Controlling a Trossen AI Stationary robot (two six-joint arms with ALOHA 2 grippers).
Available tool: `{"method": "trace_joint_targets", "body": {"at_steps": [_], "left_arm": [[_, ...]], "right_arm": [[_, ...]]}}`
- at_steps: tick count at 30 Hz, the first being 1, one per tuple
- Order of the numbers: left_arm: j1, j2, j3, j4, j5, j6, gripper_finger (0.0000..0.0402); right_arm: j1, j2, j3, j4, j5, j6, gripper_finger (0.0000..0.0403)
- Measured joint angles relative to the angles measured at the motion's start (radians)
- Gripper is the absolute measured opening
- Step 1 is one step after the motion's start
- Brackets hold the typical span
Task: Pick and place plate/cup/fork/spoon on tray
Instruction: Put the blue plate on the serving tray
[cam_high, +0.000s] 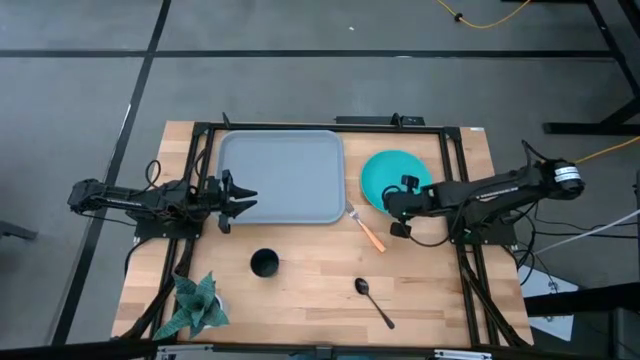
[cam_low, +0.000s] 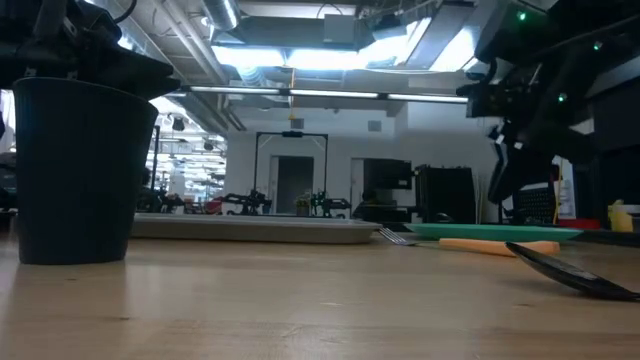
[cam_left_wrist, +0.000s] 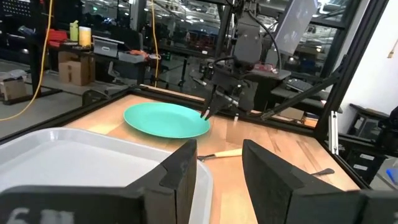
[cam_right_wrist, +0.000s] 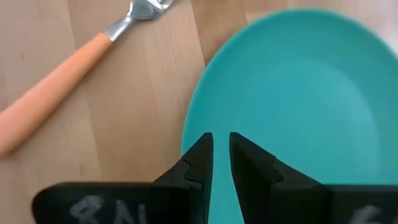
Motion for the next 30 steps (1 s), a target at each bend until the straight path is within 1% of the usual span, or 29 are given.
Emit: {"method": "trace_joint_targets", "body": {"at_steps": [3,8,15,18,21,28,30], "left_arm": [[0.000,0.000,0.000,0.000,0.000,0.000,0.0122],[0.000,0.000,0.000,0.000,0.000,0.000,0.0122],[0.000,0.000,0.000,0.000,0.000,0.000,0.0122],[0.000,0.000,0.000,0.000,0.000,0.000,0.0122],[0.000,0.000,0.000,0.000,0.000,0.000,0.0122],[0.000,0.000,0.000,0.000,0.000,0.000,0.0122],[0.000,0.000,0.000,0.000,0.000,0.000,0.0122]], "right_arm": [[0.000,0.012,-0.005,0.006,-0.003,0.056,0.0059],[0.000,0.013,-0.004,-0.003,-0.002,0.030,0.0059],[0.000,0.013,-0.004,-0.008,-0.003,0.035,0.0059],[0.000,0.013,-0.004,0.000,-0.001,0.079,0.0059],[0.010,0.013,-0.004,0.005,0.033,0.121,0.0059],[0.075,0.013,-0.004,0.018,0.168,0.168,0.0067],[0.075,0.013,-0.004,0.017,0.164,0.171,0.0067]]}}
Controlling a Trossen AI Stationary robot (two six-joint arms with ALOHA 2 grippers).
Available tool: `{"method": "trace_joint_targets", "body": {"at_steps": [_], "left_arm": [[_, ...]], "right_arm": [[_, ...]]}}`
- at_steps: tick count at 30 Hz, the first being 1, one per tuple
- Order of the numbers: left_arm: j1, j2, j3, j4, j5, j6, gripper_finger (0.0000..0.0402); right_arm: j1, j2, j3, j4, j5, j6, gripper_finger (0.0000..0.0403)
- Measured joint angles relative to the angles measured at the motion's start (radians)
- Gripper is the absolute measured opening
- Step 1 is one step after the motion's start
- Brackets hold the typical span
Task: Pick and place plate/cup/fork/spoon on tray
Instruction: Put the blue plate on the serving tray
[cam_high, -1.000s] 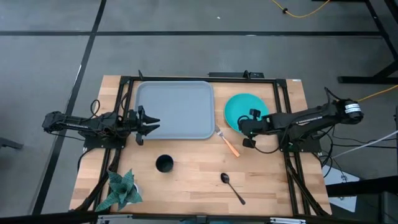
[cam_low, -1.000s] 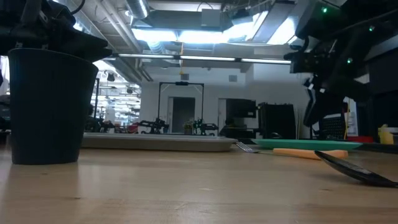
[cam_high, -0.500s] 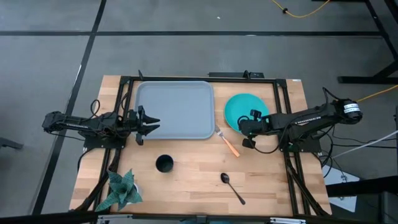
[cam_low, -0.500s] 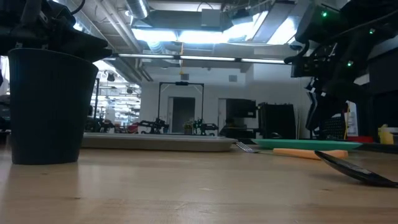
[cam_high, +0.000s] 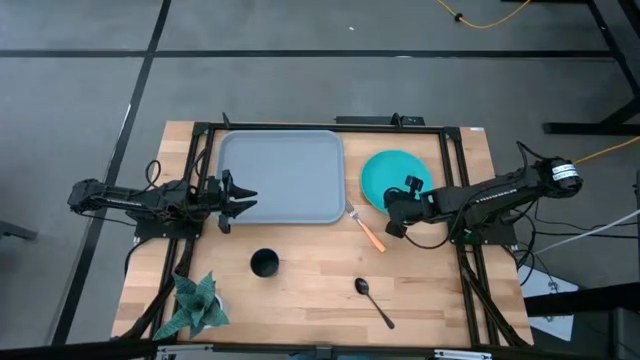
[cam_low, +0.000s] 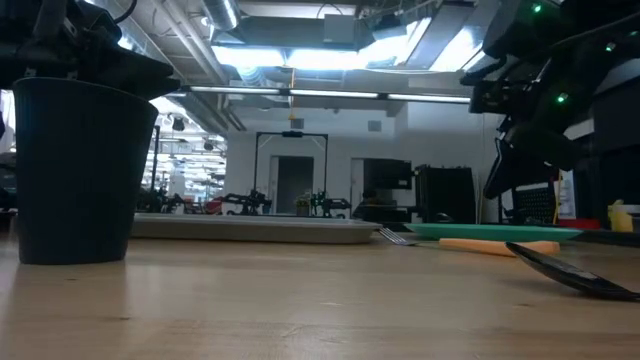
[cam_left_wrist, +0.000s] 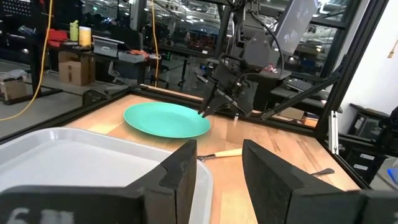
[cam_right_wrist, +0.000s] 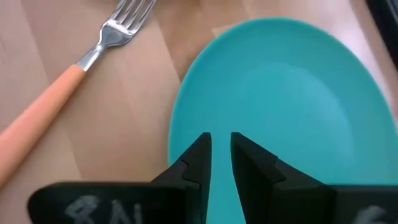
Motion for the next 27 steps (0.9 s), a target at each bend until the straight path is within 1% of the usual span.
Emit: {"method": "trace_joint_targets", "body": {"at_steps": [3,9,12,17,19,23,27], "left_arm": [[0.000,0.000,0.000,0.000,0.000,0.000,0.0122],[0.000,0.000,0.000,-0.001,0.000,0.000,0.0122],[0.000,0.000,0.000,-0.001,0.000,0.000,0.0122],[0.000,0.000,0.000,-0.018,0.000,0.000,0.0122],[0.000,0.000,0.000,-0.026,0.000,0.000,0.0122],[0.000,0.000,0.000,-0.037,0.000,0.000,0.0122],[0.000,0.000,0.000,-0.037,-0.007,0.000,0.0122]], "right_arm": [[-0.008,0.000,0.000,0.000,-0.012,-0.002,0.0067],[0.025,0.000,0.000,0.004,0.028,-0.023,0.0070],[0.045,0.000,0.000,0.005,0.045,-0.034,0.0085],[0.064,0.000,0.000,0.005,0.054,-0.036,0.0127],[0.057,0.000,0.000,0.003,0.020,-0.074,0.0139],[0.040,0.000,0.000,0.001,-0.125,-0.167,0.0147],[0.040,0.000,0.000,0.008,-0.189,-0.161,0.0145]]}}
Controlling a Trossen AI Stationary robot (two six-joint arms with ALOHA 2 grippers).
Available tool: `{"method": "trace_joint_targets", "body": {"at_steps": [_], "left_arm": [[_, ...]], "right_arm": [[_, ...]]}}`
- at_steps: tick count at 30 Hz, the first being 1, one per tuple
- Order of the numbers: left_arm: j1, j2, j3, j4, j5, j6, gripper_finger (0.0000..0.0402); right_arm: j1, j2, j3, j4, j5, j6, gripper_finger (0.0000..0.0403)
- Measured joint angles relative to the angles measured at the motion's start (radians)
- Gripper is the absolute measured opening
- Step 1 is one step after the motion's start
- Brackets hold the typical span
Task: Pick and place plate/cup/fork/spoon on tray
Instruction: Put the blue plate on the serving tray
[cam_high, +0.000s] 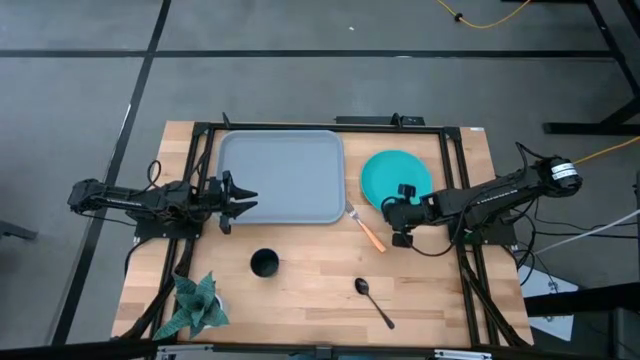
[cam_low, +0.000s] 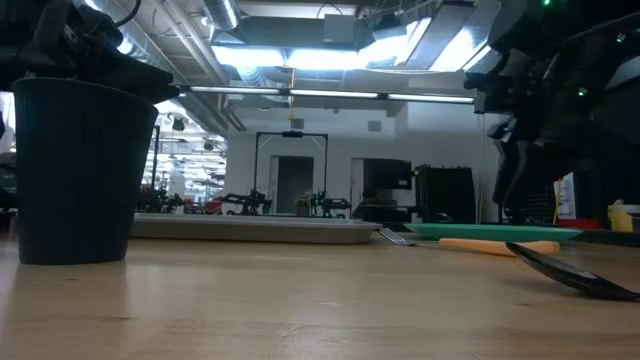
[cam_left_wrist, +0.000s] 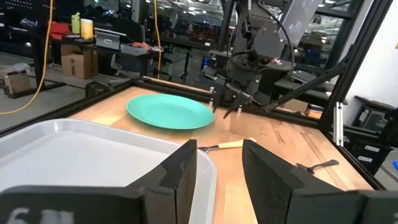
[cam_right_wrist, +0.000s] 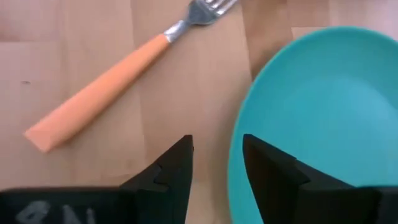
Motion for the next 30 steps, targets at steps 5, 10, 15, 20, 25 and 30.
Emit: {"method": "trace_joint_targets", "body": {"at_steps": [5,10,15,20,25,30], "left_arm": [[0.000,0.000,0.000,0.000,-0.001,0.000,0.0122],[0.000,0.000,0.000,0.000,-0.001,0.000,0.0122],[0.000,0.000,0.000,0.000,-0.001,0.000,0.0122],[0.000,0.000,0.000,0.000,-0.001,0.000,0.0122],[0.000,0.000,0.000,0.000,-0.001,0.000,0.0122],[0.000,0.000,0.000,0.000,-0.001,0.000,0.0122]], "right_arm": [[0.000,0.000,0.000,0.033,-0.045,0.160,0.0145],[0.000,0.000,0.000,0.045,-0.047,0.235,0.0145],[0.000,0.000,0.000,0.045,0.061,0.146,0.0146],[0.000,0.000,0.000,0.038,0.127,0.047,0.0145],[-0.001,0.000,-0.047,0.038,0.129,0.046,0.0145],[-0.001,0.000,-0.115,0.044,0.129,0.077,0.0146]]}}
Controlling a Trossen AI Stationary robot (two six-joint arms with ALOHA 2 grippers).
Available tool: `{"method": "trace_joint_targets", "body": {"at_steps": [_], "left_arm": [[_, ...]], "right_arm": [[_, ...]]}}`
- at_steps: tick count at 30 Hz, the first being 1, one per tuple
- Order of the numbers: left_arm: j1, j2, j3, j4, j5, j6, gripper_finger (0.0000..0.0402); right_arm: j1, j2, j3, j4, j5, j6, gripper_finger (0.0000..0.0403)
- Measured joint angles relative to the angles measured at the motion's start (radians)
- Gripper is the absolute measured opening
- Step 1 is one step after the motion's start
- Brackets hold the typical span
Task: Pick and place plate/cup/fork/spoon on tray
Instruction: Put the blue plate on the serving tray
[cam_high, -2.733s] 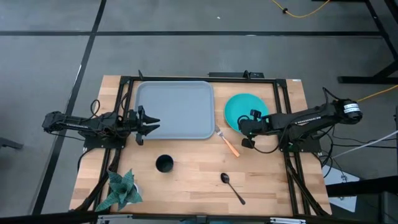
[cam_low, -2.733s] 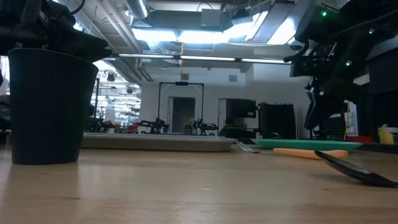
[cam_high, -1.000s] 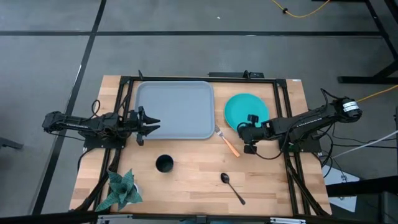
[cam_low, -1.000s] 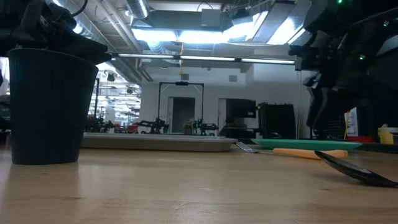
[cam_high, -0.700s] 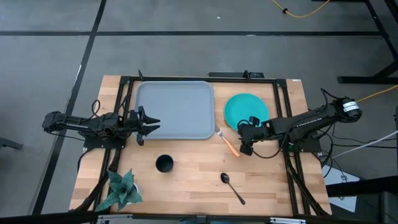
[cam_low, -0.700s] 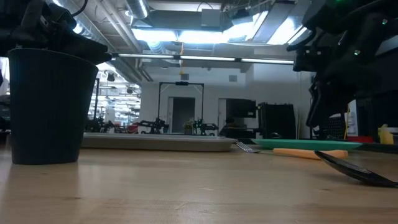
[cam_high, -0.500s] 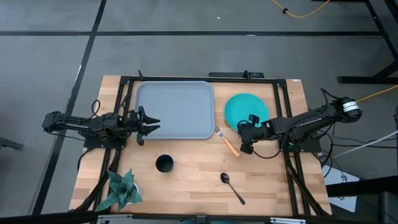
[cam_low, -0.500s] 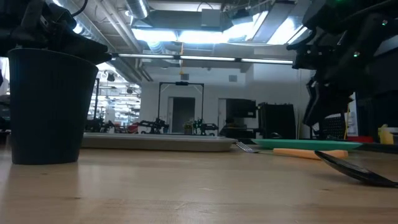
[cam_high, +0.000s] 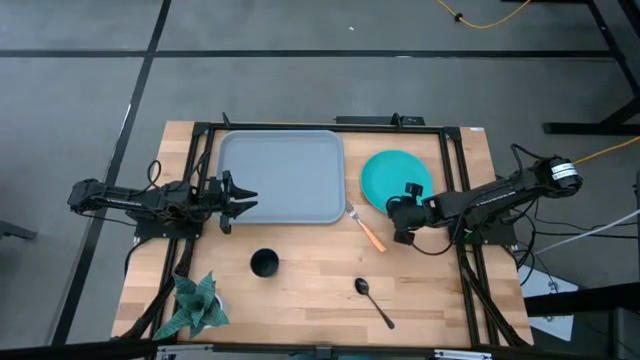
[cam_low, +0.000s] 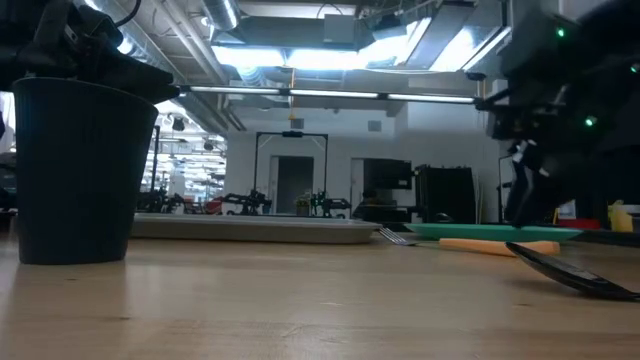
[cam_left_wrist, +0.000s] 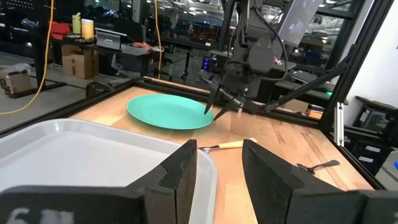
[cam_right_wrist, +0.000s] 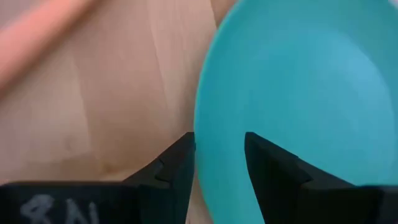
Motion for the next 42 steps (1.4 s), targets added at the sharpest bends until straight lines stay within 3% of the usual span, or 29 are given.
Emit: {"method": "trace_joint_targets", "body": {"at_steps": [15,30,33,38,42], "left_arm": [[0.000,0.000,0.000,0.000,0.000,0.000,0.0122],[0.000,0.000,0.000,0.000,0.000,0.000,0.0122],[0.000,0.000,0.000,0.000,0.000,0.000,0.0122],[0.000,0.000,0.000,0.000,0.000,0.000,0.0122],[0.000,0.000,0.000,0.000,0.000,0.000,0.0122]], "right_arm": [[-0.003,0.003,-0.021,-0.031,0.027,0.022,0.0145],[-0.079,0.127,-0.010,-0.019,0.096,0.079,0.0141],[-0.081,0.129,-0.012,-0.007,0.101,0.081,0.0114],[-0.081,0.130,-0.014,0.057,0.138,0.064,0.0020],[-0.053,0.130,-0.008,0.091,0.156,0.056,0.0008]]}}
